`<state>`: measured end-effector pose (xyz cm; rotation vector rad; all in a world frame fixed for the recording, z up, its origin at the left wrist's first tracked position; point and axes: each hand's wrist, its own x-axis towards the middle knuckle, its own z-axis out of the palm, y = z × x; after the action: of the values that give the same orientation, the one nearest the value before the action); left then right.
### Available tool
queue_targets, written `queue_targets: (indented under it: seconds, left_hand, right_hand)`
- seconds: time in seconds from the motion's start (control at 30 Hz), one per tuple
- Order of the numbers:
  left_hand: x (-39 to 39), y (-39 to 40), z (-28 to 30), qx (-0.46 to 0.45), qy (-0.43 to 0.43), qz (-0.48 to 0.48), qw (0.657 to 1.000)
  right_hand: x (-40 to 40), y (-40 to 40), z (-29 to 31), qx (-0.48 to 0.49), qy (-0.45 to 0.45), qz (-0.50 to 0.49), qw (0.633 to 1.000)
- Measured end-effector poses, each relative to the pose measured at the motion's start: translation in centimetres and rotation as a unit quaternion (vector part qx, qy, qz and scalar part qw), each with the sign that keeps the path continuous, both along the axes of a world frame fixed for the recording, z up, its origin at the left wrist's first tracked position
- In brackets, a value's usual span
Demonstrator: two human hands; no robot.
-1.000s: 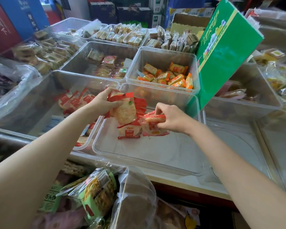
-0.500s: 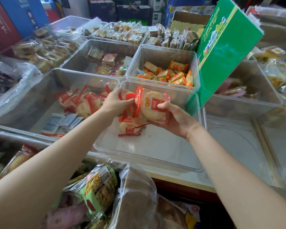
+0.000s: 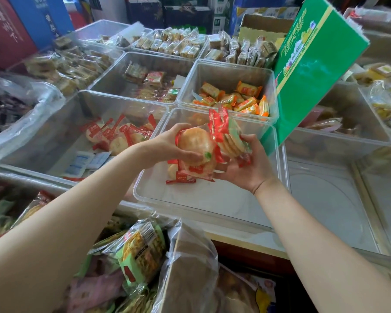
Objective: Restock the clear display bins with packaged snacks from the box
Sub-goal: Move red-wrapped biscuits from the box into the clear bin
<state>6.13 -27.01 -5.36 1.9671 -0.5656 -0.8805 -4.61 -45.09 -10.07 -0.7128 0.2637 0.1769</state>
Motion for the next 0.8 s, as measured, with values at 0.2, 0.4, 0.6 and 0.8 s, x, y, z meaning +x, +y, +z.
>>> queue_targets:
  seconds: [0.2,0.4,0.6,0.8]
  left_hand:
    - [0.1,0.9,-1.0,-0.12,0.197,0.07,0.971]
    - [1.2,1.3,-1.1,-0.054,0.164,0.135,0.976]
    - [1.0,1.0,-1.1,-0.124,0.234,0.109,0.958]
    - [1.5,0.7,-1.7,-0.192,0.243,0.194,0.931]
  right_hand:
    - [0.5,0.4,0.3,0.028,-0.009,-0.051,0.998]
    - [0.5,-1.4,1.0,-0.066,0.033,-0.058,0.996]
    - [-0.1,-0.3,0.3,-0.078,0.028,0.003,0.997]
    - [0.2,-0.2,0.3,-0.018,0.016,-0.031,0.999]
